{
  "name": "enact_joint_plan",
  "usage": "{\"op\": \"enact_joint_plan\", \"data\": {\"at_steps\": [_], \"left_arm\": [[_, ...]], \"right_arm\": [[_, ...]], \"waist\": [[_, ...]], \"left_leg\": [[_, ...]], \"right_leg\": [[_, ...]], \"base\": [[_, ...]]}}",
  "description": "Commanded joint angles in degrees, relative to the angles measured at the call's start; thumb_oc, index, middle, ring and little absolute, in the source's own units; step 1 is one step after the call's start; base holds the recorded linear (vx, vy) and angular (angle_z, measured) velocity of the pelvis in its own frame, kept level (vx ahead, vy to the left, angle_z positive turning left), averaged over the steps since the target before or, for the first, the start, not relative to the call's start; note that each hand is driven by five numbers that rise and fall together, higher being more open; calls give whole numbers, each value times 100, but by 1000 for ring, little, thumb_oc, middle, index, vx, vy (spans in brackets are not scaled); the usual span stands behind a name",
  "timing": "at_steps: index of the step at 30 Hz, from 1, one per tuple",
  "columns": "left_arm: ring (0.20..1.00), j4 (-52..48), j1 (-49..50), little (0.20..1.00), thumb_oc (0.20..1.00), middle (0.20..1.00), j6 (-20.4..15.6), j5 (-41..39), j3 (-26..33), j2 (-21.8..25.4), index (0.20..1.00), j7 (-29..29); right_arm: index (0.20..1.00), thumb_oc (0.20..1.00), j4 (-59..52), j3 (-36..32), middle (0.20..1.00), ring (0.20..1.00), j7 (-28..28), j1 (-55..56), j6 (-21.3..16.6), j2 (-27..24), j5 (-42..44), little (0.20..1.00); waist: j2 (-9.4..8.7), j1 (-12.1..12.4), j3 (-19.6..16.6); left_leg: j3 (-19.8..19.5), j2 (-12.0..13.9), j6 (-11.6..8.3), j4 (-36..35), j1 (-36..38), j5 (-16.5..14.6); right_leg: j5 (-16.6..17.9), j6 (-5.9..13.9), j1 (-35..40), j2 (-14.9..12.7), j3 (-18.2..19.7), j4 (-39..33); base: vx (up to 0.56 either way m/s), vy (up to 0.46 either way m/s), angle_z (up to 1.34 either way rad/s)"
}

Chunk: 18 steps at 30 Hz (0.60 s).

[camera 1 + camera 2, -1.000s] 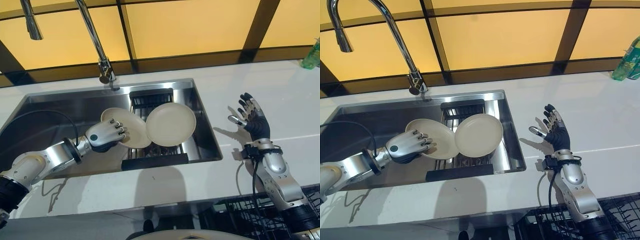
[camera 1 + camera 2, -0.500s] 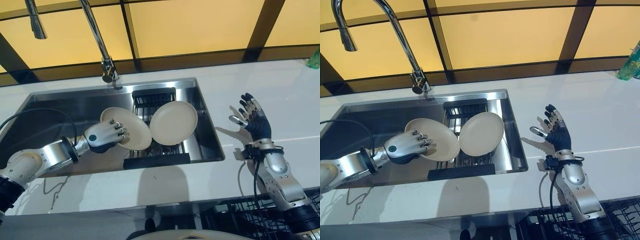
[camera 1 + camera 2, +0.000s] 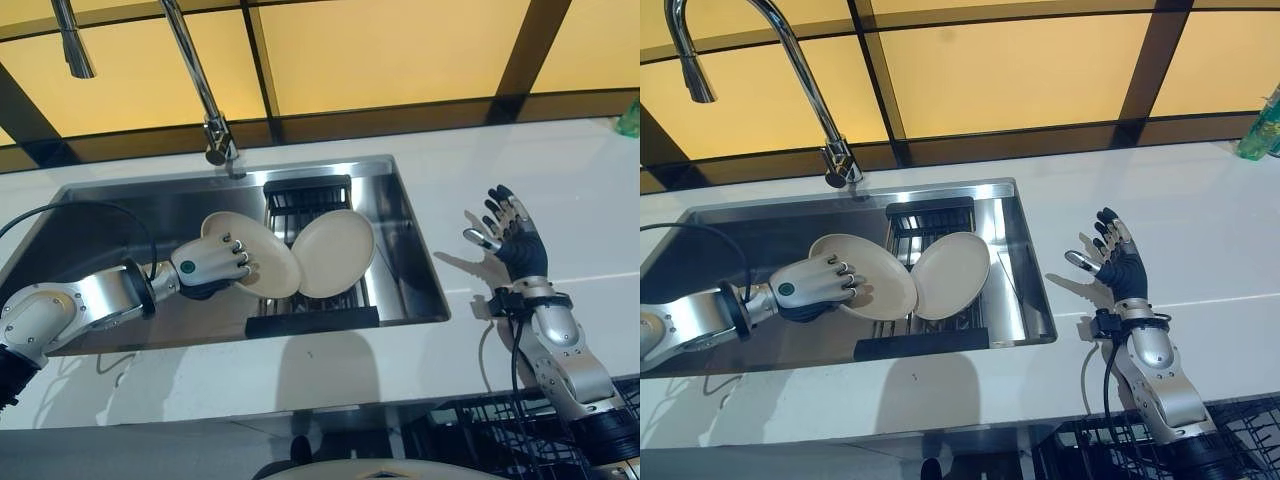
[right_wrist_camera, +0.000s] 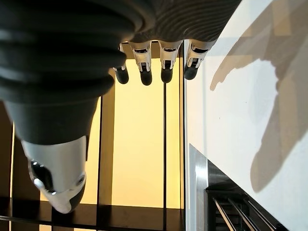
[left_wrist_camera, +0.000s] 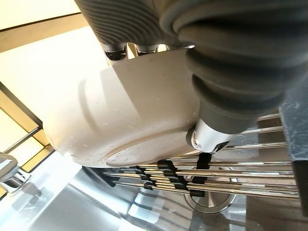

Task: Pick up plates and place into dishwasher.

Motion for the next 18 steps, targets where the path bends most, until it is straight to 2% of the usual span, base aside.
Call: {"op": "enact_joint_plan", "data": {"at_steps": [1,4,7,12,15,18], "left_arm": [[200,375,-135,200,200,200,668,-326,681,541,200,394],[200,296,52,200,200,200,884,-537,1204,490,200,979],[200,48,345,200,200,200,799,-889,1720,291,200,1300],[200,-217,352,200,200,200,397,-1822,1913,-246,200,989],[200,-236,280,200,200,200,242,-2089,1903,-470,200,867],[200,-298,75,200,200,200,169,-2768,1762,-720,200,506]], "right_arm": [[1000,1000,-148,-78,1000,1000,-44,-249,-299,-430,117,1000],[1000,1000,-232,-184,1000,1000,2,-160,-286,-355,17,1000],[1000,1000,-303,-280,1000,1000,152,-126,-375,-294,-178,1000],[1000,1000,-510,-314,1000,1000,457,-435,-755,-390,-654,1000],[1000,1000,-612,-307,1000,1000,652,-646,-820,-505,-768,1000],[1000,1000,-760,-185,1000,1000,961,-970,-819,-610,-894,1000]], "waist": [[123,309,-338],[119,374,-369],[95,415,-400],[23,496,-450],[-19,536,-497],[-81,557,-552]], "left_leg": [[190,354,-237,160,264,-633],[174,341,-234,154,246,-634],[153,342,-236,147,229,-636],[93,349,-242,137,224,-652],[64,347,-248,136,225,-663],[46,358,-250,134,242,-676]], "right_leg": [[397,579,-768,-500,28,318],[402,567,-764,-507,1,301],[401,564,-772,-514,-29,302],[363,537,-747,-483,-89,297],[355,532,-739,-467,-81,286],[343,516,-717,-436,-56,265]], "base": [[-39,11,5],[-36,11,3],[-49,1,3],[-33,-14,8],[-34,-14,10],[-18,-10,3]]}}
